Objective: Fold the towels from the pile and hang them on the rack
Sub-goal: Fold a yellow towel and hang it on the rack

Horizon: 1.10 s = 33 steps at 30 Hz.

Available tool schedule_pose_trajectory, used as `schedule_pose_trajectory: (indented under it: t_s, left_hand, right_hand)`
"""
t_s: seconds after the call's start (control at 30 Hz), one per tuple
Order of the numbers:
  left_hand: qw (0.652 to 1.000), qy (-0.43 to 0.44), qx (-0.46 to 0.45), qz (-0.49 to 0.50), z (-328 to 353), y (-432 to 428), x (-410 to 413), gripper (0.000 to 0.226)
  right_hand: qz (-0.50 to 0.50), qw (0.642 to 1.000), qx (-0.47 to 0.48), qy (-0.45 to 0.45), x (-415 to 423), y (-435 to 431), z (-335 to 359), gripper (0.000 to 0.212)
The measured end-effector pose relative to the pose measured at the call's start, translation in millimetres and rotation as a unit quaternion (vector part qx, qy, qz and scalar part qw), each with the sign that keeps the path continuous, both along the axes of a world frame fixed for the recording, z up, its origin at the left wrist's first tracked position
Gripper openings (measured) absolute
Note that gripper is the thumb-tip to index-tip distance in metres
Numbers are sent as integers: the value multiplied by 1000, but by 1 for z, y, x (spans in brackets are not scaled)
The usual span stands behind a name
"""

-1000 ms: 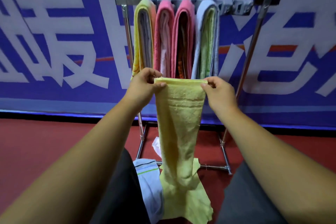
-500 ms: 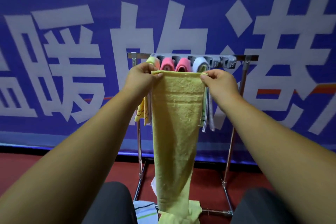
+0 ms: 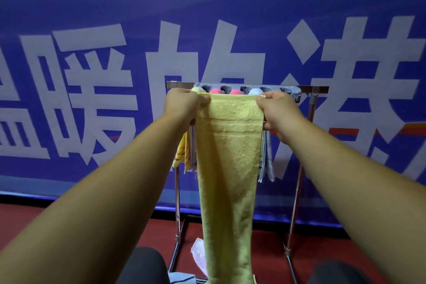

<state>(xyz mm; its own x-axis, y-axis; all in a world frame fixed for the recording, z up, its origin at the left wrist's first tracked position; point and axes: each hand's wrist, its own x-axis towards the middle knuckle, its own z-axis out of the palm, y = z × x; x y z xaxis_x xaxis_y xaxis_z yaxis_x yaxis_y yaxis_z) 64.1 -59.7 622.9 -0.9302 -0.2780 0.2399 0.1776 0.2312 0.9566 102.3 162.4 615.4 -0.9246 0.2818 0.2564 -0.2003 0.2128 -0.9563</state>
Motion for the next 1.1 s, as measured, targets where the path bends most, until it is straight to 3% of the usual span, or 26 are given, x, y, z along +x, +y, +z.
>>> schedule_pose_trajectory:
  t_s: [0.1, 0.27, 0.33, 0.4, 0.63, 0.73, 0.8, 0.93, 1.1]
  left_hand:
    - [999, -26, 23, 27, -2, 3, -6, 47]
    - [997, -13, 11, 69, -8, 16, -9, 41]
    - [998, 1, 16, 60, -13, 22, -9, 31]
    - [999, 22, 13, 48, -18, 29, -8, 19]
    - [997, 63, -39, 3, -32, 47, 1, 6]
    - [993, 69, -95, -12, -36, 53, 4, 19]
    - [994, 54, -73, -58, -38, 56, 7, 32]
    - [991, 51, -51, -113, -43, 58, 7, 37]
    - [987, 58, -48, -145, -46, 63, 8, 47]
  right_hand:
    - [6, 999, -34, -15, 1, -6, 0, 12]
    - [-5, 998, -59, -21, 1, -20, -5, 13]
    - [-16, 999, -45, -16, 0, -27, -11, 10]
    - [-25, 999, -21, -3, -3, -33, -16, 22]
    - [-18, 1000, 10, 12, -3, -55, -24, 31]
    - [-5, 1000, 3, 14, -5, -57, -27, 30]
    - [4, 1000, -3, 13, -6, -55, -29, 22]
    - [16, 1000, 7, 21, -5, -49, -32, 9]
    - [28, 999, -1, 37, -4, -48, -35, 23]
